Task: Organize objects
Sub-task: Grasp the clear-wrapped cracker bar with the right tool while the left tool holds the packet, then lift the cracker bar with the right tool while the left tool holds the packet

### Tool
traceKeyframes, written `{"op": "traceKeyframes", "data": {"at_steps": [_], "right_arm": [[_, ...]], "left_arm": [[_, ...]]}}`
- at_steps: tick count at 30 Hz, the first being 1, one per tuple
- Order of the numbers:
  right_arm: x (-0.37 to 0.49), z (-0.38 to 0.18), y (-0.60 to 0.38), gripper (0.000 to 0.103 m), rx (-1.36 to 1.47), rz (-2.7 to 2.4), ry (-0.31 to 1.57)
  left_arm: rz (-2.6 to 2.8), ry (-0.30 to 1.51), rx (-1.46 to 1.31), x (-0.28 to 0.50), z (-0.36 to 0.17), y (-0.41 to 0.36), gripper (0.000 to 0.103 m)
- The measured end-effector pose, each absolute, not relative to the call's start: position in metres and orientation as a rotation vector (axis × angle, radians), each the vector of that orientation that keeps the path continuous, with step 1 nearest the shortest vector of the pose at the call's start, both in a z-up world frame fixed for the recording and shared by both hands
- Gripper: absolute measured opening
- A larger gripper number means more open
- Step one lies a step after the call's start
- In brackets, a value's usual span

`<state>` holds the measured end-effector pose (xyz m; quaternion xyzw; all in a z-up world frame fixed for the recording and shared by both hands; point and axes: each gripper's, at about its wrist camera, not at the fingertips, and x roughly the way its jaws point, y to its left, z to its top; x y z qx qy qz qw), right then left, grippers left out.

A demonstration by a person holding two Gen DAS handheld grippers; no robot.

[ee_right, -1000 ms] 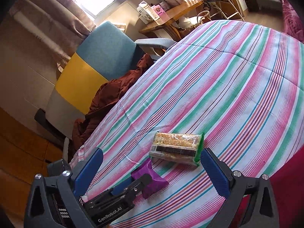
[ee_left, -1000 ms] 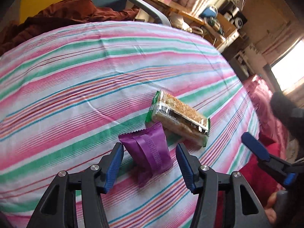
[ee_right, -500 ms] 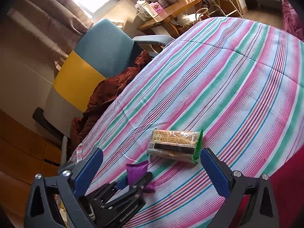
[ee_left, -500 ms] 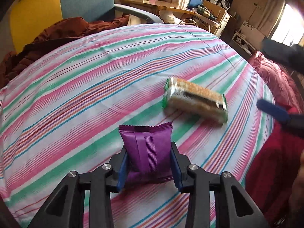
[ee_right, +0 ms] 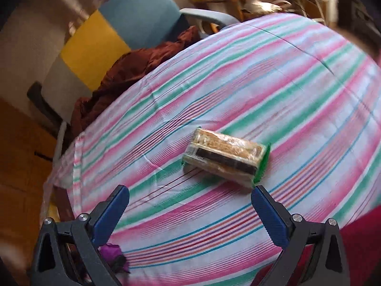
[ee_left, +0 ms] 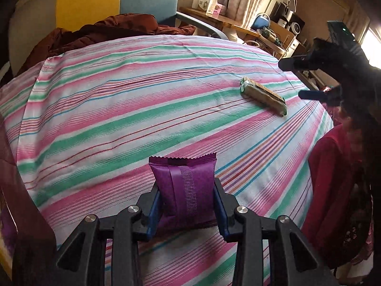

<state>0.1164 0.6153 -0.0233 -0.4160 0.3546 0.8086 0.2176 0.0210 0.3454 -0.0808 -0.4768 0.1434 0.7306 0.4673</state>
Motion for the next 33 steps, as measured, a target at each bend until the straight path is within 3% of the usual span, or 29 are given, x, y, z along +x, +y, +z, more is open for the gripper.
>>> {"op": "traceKeyframes", "data": {"at_steps": [7, 13, 16, 18, 20, 33], "right_arm": [[0.073, -0.028, 0.621, 0.103, -1.525, 2.256, 0.387], [0.045, -0.064, 0.624, 0.100, -1.745, 2.183, 0.184], [0.036, -0.084, 0.629, 0.080, -1.788, 2.132, 0.184], [0.038, -0.080, 0.630, 0.057, -1.751, 2.185, 0.283], [0.040, -0.075, 0.621, 0.050, -1.740, 2.221, 0.340], [0.044, -0.080, 0.493, 0.051, -1.735, 2.395, 0.202]], "left_arm": [[1.787, 0.301, -1.179, 0.019, -0.084, 0.343, 0.039], [1.779, 0.264, -1.193, 0.017, -0.084, 0.340, 0.039], [1.782, 0.270, -1.183, 0.019, -0.084, 0.339, 0.039], [1.789, 0.267, -1.175, 0.020, -0.084, 0.339, 0.039], [1.802, 0.282, -1.157, 0.023, -0.084, 0.339, 0.039], [1.897, 0.321, -1.083, 0.041, -0.082, 0.321, 0.038]]}}
